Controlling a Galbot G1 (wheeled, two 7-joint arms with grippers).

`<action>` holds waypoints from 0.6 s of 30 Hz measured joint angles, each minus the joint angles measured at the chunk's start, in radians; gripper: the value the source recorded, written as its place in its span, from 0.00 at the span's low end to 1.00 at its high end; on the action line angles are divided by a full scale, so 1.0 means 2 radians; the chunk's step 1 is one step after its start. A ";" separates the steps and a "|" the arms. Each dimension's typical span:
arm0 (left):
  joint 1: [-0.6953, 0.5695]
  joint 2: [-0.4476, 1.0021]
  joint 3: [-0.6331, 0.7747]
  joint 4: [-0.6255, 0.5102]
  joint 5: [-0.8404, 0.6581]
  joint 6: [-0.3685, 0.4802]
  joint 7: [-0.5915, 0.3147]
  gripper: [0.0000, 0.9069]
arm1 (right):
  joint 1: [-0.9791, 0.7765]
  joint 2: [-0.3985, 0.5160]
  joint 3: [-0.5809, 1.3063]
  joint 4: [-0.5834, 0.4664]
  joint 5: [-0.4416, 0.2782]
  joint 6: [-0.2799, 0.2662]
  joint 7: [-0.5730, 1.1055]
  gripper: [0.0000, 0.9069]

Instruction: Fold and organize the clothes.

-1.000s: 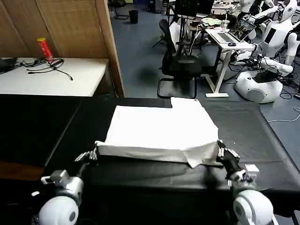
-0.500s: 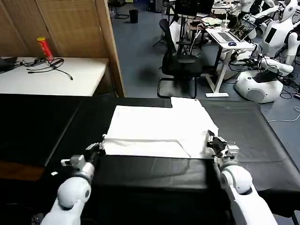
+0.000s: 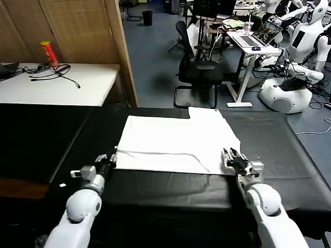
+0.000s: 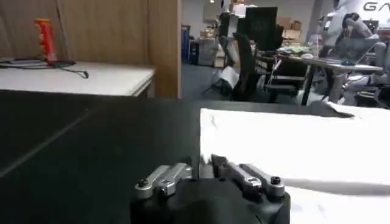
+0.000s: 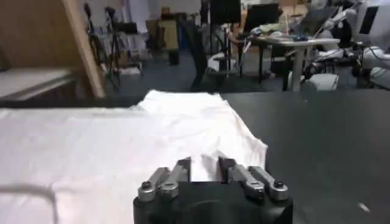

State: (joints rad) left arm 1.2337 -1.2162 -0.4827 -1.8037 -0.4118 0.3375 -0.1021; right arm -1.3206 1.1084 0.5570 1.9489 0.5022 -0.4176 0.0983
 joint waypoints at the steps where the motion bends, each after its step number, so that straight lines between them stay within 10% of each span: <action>1: 0.006 0.002 -0.003 -0.004 -0.005 0.003 0.000 0.97 | -0.011 0.000 0.005 0.006 0.000 -0.001 0.002 0.97; 18: 0.082 0.006 -0.030 -0.044 -0.044 0.015 0.014 0.77 | -0.068 0.015 0.033 0.009 0.004 0.003 0.002 0.57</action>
State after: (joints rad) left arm 1.3970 -1.2037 -0.5431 -1.8921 -0.4996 0.3677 -0.0739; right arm -1.4574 1.1386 0.6223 1.9672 0.5094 -0.4118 0.1023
